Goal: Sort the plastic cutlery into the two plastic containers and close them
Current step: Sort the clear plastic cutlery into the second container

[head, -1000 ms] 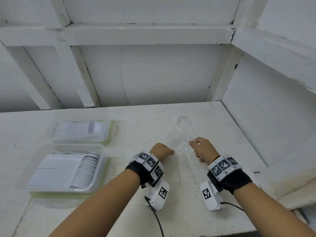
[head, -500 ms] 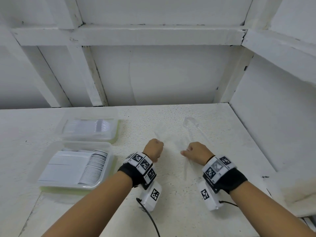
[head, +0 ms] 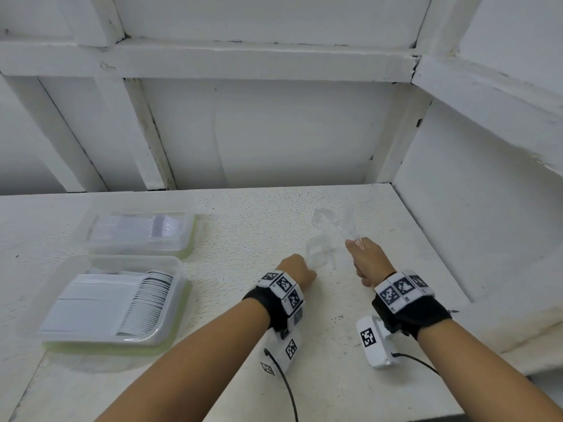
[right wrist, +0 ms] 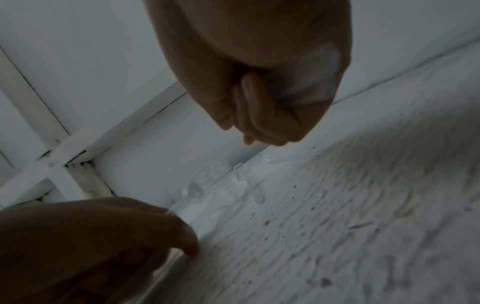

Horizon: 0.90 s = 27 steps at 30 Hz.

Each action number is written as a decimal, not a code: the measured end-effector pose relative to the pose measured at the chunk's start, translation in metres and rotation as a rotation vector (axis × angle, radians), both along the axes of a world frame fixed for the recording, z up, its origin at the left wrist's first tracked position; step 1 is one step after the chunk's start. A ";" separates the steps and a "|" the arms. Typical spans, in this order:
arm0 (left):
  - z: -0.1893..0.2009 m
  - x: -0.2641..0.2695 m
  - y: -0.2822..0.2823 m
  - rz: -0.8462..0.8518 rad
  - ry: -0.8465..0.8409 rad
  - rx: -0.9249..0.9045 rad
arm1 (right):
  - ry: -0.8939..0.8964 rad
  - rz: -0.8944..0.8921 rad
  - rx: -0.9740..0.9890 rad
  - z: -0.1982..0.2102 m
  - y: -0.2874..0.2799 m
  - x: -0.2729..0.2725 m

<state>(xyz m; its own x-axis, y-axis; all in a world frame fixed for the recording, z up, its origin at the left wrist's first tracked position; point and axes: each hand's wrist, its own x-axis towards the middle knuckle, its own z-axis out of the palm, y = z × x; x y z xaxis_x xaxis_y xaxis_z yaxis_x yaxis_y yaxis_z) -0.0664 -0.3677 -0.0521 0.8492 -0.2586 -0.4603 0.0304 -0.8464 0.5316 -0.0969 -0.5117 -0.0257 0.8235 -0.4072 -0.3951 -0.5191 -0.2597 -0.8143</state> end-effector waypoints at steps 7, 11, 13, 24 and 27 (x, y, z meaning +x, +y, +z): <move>0.006 0.007 0.053 0.208 0.057 -0.340 | 0.097 0.107 -0.179 -0.007 0.013 0.038; 0.007 0.003 0.083 0.347 0.140 -0.516 | 0.115 0.206 -0.400 -0.006 0.023 0.058; 0.008 0.001 0.096 0.385 0.123 -0.538 | 0.086 0.285 -0.457 -0.005 0.025 0.062; 0.007 0.009 0.108 0.418 0.099 -0.585 | 0.090 0.254 -0.062 -0.003 0.036 0.060; 0.009 0.013 0.092 0.403 0.110 -0.604 | 0.087 0.170 0.213 0.004 0.030 0.054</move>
